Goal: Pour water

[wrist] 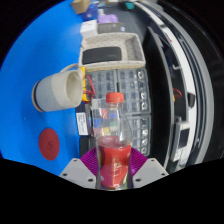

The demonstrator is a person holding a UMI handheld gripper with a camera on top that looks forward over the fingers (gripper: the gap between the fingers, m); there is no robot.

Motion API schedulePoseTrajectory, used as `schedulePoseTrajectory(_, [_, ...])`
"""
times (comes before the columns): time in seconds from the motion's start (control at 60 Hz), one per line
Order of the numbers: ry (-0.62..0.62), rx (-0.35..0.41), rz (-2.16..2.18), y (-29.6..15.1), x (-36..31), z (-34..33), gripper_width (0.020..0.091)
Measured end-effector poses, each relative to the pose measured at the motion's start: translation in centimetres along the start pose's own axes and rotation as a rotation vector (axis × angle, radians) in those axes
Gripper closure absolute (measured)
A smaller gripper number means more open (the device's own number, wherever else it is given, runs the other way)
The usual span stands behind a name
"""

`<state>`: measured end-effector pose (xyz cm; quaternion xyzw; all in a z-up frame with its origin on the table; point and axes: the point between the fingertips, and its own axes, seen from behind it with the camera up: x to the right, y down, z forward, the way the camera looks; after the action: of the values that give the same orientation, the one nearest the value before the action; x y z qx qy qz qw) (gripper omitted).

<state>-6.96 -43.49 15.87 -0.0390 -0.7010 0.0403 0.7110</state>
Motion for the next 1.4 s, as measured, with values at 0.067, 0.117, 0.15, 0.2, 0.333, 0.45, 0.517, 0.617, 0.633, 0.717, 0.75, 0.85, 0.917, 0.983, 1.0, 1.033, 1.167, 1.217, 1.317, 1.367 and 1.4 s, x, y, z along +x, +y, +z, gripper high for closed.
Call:
schedulePoseTrajectory(0.067, [0.004, 0.008, -0.098, -0.7, 0.3, 0.0, 0.0738])
schedulePoseTrajectory(0.117, [0.010, 0.015, -0.173, -1.3, 0.4, 0.0, 0.0737])
schedulePoseTrajectory(0.15, [0.013, 0.017, -0.229, -1.6, 0.5, 0.2, 0.0738])
schedulePoseTrajectory(0.2, [0.021, 0.021, -0.323, -2.0, 0.7, 0.3, 0.0740])
schedulePoseTrajectory(0.333, [0.065, 0.039, -0.546, -3.5, 1.3, 0.6, 0.0740])
schedulePoseTrajectory(0.45, [0.095, 0.048, -0.634, -4.4, 1.5, 0.9, 0.0740])
schedulePoseTrajectory(0.517, [0.093, 0.046, -0.642, -4.6, 1.4, 1.1, 0.0740])
schedulePoseTrajectory(0.617, [0.104, 0.047, -0.618, -4.6, 1.6, 1.2, 0.0739])
schedulePoseTrajectory(0.633, [0.105, 0.045, -0.610, -4.5, 1.6, 1.2, 0.0740])
schedulePoseTrajectory(0.717, [0.095, 0.045, -0.512, -4.2, 1.9, 1.1, 0.0739])
schedulePoseTrajectory(0.75, [0.075, 0.044, -0.442, -3.8, 2.1, 0.9, 0.0739])
schedulePoseTrajectory(0.85, [0.056, 0.023, -0.147, -3.1, 3.0, 0.9, 0.0738])
schedulePoseTrajectory(0.917, [0.040, 0.022, 0.085, -2.4, 3.6, 0.5, 0.0739])
schedulePoseTrajectory(0.983, [0.024, 0.023, 0.324, -2.1, 4.1, 0.4, 0.0738])
schedulePoseTrajectory(1.0, [0.022, 0.025, 0.385, -2.1, 4.2, 0.4, 0.0737])
schedulePoseTrajectory(1.033, [0.012, 0.034, 0.510, -1.9, 4.5, 0.2, 0.0738])
schedulePoseTrajectory(1.167, [-0.039, 0.035, 0.984, -2.3, 3.6, 0.1, 0.0737])
schedulePoseTrajectory(1.217, [-0.098, 0.062, 1.127, -1.1, 3.1, 0.3, 0.0739])
schedulePoseTrajectory(1.317, [-0.153, 0.074, 1.329, -1.2, 0.9, 0.5, 0.0738])
schedulePoseTrajectory(1.367, [-0.178, 0.090, 1.393, -0.8, 0.2, 0.8, 0.0739])
schedulePoseTrajectory(1.4, [-0.180, 0.098, 1.425, -0.7, -0.2, 0.8, 0.0738])
